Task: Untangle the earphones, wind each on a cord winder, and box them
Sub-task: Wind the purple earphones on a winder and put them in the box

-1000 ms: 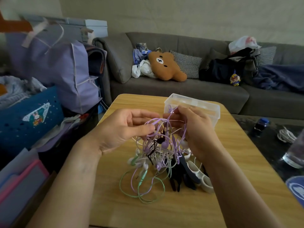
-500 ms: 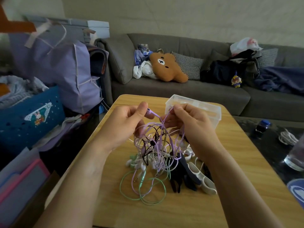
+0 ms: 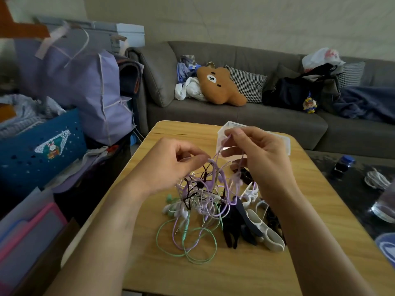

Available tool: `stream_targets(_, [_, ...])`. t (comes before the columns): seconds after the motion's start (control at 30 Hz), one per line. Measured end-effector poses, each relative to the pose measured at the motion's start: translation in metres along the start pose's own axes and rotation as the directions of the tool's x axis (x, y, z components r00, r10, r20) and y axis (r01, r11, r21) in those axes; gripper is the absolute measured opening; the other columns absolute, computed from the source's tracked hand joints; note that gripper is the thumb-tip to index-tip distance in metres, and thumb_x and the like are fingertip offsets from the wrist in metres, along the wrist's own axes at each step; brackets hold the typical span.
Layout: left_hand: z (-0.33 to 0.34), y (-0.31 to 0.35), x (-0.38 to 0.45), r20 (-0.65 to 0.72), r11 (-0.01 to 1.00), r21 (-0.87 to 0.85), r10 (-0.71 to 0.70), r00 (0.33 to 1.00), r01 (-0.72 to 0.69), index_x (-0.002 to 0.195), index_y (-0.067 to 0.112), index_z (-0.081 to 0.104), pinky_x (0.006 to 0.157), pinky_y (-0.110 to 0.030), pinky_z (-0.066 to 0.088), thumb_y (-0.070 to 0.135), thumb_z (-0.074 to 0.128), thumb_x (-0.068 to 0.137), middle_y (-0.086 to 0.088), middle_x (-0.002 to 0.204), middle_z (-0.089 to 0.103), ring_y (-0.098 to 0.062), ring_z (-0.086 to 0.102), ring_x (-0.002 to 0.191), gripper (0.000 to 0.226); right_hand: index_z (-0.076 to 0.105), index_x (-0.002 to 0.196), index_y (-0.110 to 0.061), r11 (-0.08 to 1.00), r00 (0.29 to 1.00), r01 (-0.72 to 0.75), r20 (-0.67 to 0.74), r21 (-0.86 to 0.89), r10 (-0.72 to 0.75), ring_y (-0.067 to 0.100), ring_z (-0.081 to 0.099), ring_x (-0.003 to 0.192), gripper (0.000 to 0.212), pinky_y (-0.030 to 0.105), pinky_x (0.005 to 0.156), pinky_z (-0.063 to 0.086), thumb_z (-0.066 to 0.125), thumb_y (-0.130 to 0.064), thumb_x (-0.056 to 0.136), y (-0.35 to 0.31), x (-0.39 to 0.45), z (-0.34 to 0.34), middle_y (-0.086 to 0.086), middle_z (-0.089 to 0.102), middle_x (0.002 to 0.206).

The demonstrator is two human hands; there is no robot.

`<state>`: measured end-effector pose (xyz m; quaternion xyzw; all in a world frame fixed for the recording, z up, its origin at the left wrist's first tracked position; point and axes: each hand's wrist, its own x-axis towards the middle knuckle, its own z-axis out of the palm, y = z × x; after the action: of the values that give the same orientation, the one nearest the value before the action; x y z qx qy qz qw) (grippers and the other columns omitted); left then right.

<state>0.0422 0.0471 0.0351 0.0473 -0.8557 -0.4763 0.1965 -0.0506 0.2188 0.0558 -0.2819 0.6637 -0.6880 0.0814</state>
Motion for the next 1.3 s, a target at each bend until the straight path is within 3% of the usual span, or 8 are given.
stream_targets(0.2, [-0.005, -0.001, 0.001, -0.141, 0.999, 0.038, -0.023, 0.990, 0.029, 0.085, 0.029, 0.074, 0.074, -0.041, 0.053, 0.028, 0.070, 0.091, -0.006, 0.081, 0.074, -0.026, 0.067, 0.078, 0.008, 0.072, 0.099, -0.009, 0.996, 0.988, -0.013, -0.154, 0.091, 0.027, 0.012, 0.061, 0.059, 0.021, 0.028, 0.046, 0.042, 0.054, -0.021, 0.103, 0.001, 0.004, -0.007, 0.003, 0.072, 0.083])
stream_targets(0.43, [-0.001, -0.001, 0.002, -0.192, 0.993, 0.110, -0.017, 0.981, 0.039, 0.081, 0.030, 0.067, 0.059, -0.031, 0.044, 0.025, 0.066, 0.094, 0.023, 0.068, 0.066, -0.007, 0.058, 0.055, 0.014, 0.071, 0.096, -0.019, 0.998, 0.972, -0.009, -0.237, -0.059, -0.005, 0.002, 0.047, 0.039, 0.020, 0.016, 0.037, 0.032, 0.054, -0.025, 0.103, 0.004, 0.005, -0.010, 0.000, 0.076, 0.082])
stream_targets(0.53, [0.003, 0.005, 0.002, -0.102, 1.000, -0.004, -0.009, 0.995, 0.009, 0.102, 0.024, 0.068, 0.071, -0.021, 0.048, 0.020, 0.063, 0.096, 0.021, 0.087, 0.072, 0.008, 0.065, 0.074, 0.009, 0.070, 0.095, -0.019, 0.996, 0.977, -0.075, -0.204, -0.052, 0.063, 0.005, 0.039, 0.040, 0.022, 0.018, 0.036, 0.031, 0.052, -0.027, 0.104, 0.002, 0.007, -0.013, -0.001, 0.077, 0.083])
stream_targets(0.63, [0.011, 0.016, -0.002, 0.117, 0.992, -0.115, -0.038, 0.992, 0.052, 0.122, 0.027, 0.064, 0.089, -0.027, 0.054, 0.024, 0.068, 0.091, 0.010, 0.104, 0.076, -0.005, 0.070, 0.101, 0.032, 0.068, 0.096, -0.012, 0.993, 0.990, -0.108, -0.092, -0.035, 0.105, 0.010, 0.031, 0.039, 0.024, 0.022, 0.034, 0.027, 0.049, -0.022, 0.105, -0.002, 0.006, -0.016, 0.003, 0.077, 0.086])
stream_targets(0.77, [0.018, 0.017, -0.004, 0.104, 0.997, -0.068, -0.028, 0.994, 0.035, 0.103, 0.026, 0.075, 0.074, -0.025, 0.057, 0.014, 0.073, 0.089, 0.009, 0.094, 0.076, -0.011, 0.073, 0.086, 0.019, 0.067, 0.101, -0.006, 0.991, 0.992, -0.125, 0.033, 0.038, 0.124, 0.013, 0.029, 0.041, 0.025, 0.026, 0.038, 0.022, 0.047, -0.019, 0.106, -0.006, 0.006, -0.022, 0.009, 0.076, 0.089])
stream_targets(0.97, [0.010, 0.016, -0.004, 0.024, 0.996, -0.080, -0.031, 0.999, 0.032, 0.091, 0.013, 0.073, 0.053, -0.009, 0.042, 0.012, 0.069, 0.091, 0.002, 0.083, 0.070, 0.006, 0.057, 0.053, 0.005, 0.069, 0.097, -0.006, 0.974, 0.973, -0.195, -0.098, 0.119, 0.207, 0.014, 0.048, 0.050, 0.025, 0.025, 0.045, 0.038, 0.049, -0.019, 0.105, -0.004, 0.009, -0.034, 0.003, 0.074, 0.076])
stream_targets(1.1, [0.015, 0.017, -0.004, 0.042, 0.993, -0.088, -0.076, 0.996, 0.080, 0.088, 0.012, 0.066, 0.045, -0.006, 0.037, 0.011, 0.063, 0.095, 0.002, 0.076, 0.063, 0.007, 0.051, 0.043, 0.008, 0.072, 0.095, -0.009, 0.966, 0.960, -0.257, -0.114, 0.007, 0.256, 0.009, 0.067, 0.067, 0.025, 0.029, 0.070, 0.044, 0.051, -0.020, 0.103, 0.000, 0.011, -0.034, 0.001, 0.073, 0.071])
stream_targets(1.3, [0.021, 0.019, -0.003, 0.126, 0.977, -0.128, -0.156, 0.980, 0.172, 0.089, 0.010, 0.070, 0.043, -0.010, 0.033, 0.019, 0.058, 0.098, 0.003, 0.066, 0.062, 0.003, 0.046, 0.041, 0.017, 0.069, 0.097, -0.001, 0.974, 0.975, -0.213, -0.047, 0.079, 0.217, 0.017, 0.068, 0.060, 0.025, 0.024, 0.063, 0.055, 0.049, -0.015, 0.104, -0.004, 0.009, -0.030, 0.004, 0.069, 0.067])
